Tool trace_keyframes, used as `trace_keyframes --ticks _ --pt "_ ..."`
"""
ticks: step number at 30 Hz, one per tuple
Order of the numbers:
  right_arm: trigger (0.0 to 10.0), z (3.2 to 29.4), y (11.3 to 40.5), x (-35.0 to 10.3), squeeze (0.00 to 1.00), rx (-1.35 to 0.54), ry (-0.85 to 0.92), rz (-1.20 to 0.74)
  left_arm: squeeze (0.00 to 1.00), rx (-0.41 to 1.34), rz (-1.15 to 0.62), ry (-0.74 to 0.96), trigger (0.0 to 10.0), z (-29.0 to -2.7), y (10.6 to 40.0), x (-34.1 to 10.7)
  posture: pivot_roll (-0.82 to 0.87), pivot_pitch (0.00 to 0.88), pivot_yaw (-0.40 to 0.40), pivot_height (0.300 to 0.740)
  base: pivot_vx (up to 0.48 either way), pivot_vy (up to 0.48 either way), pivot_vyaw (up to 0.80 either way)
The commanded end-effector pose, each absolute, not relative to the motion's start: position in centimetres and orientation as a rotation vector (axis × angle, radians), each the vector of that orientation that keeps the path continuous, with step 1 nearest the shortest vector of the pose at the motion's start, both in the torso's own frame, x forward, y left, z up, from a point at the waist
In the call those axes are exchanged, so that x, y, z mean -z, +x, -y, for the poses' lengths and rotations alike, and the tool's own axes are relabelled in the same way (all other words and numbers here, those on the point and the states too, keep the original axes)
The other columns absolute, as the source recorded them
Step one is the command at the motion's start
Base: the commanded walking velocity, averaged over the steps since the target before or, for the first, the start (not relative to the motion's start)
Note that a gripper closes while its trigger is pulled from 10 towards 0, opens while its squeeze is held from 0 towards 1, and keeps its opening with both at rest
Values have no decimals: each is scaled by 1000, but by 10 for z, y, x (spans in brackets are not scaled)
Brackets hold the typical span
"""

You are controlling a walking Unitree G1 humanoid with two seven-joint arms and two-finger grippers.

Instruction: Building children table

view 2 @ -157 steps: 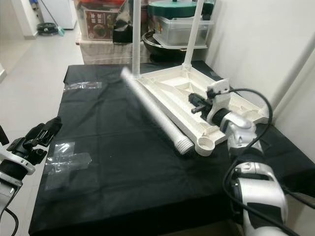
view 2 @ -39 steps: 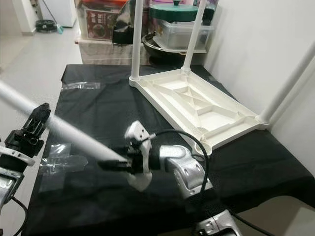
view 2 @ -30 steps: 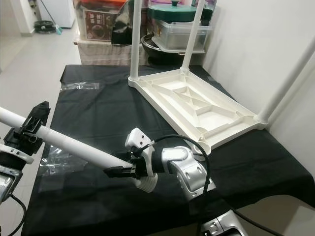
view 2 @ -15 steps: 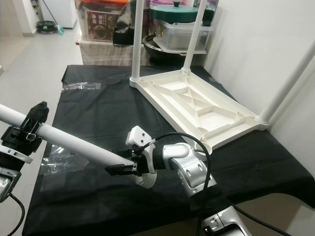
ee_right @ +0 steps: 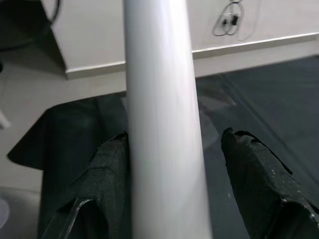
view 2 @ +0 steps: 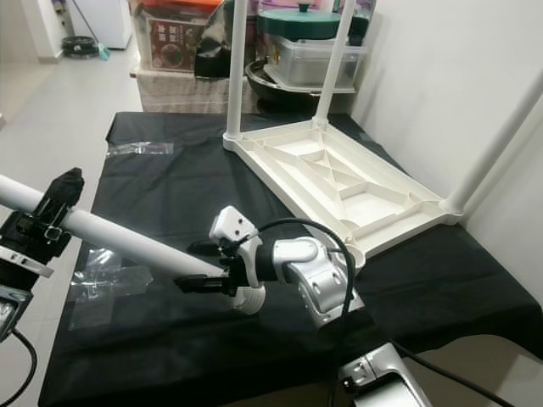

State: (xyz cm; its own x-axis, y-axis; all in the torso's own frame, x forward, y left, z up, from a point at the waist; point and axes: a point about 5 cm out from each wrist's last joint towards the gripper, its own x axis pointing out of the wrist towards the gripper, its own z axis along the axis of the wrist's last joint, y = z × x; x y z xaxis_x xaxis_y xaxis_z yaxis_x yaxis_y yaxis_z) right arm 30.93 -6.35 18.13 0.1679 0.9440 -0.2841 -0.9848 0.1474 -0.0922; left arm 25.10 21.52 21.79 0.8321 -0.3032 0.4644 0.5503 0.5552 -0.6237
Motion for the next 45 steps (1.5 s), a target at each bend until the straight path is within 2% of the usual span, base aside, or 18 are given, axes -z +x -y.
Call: trace_keyframes --ticks 1,6,9,13,19,20,32,33,38,40,45 --pt "10000 50 305 -194 0 -1462 -307 -166 0 580 274 -800 10000 -203 254 -219 62 0 -83 740 0 0 0" --pt "10000 24 298 -195 0 -1540 -429 -279 0 631 248 -762 10000 -193 259 -222 55 0 -83 740 0 0 0" --pt "10000 22 298 -194 0 -1537 -436 -290 0 633 248 -759 10000 -193 259 -222 55 0 -83 740 0 0 0" --pt "10000 11 295 -190 0 -1514 -530 -389 0 649 233 -738 10000 -187 260 -220 46 0 -93 740 0 0 0" --pt "10000 14 299 -180 0 -1459 -565 -448 0 647 228 -730 10000 -185 258 -218 43 0 -97 740 0 0 0" --pt "0 14 301 -177 0 -1429 -559 -470 0 649 226 -728 10000 -184 258 -218 42 0 -96 740 0 0 0" --pt "0 8 301 -184 0 -1393 -520 -494 16 638 244 -686 10000 -182 260 -218 39 0 -94 740 0 0 0" --pt "0 8 300 -185 0 -1396 -514 -489 1000 630 252 -677 10000 -182 260 -217 39 0 -94 740 0 0 0" --pt "0 11 305 -192 0 -1368 -452 -461 1000 602 277 -674 10000 -184 261 -217 46 0 -98 740 0 0 0" --pt "0 21 321 -207 0 -1286 -363 -403 1000 553 291 -683 10000 -192 260 -219 48 0 -100 740 0 0 0" --pt "0 32 335 -220 0 -1205 -291 -357 1000 525 304 -690 10000 -198 258 -221 47 0 -100 740 0 0 0"
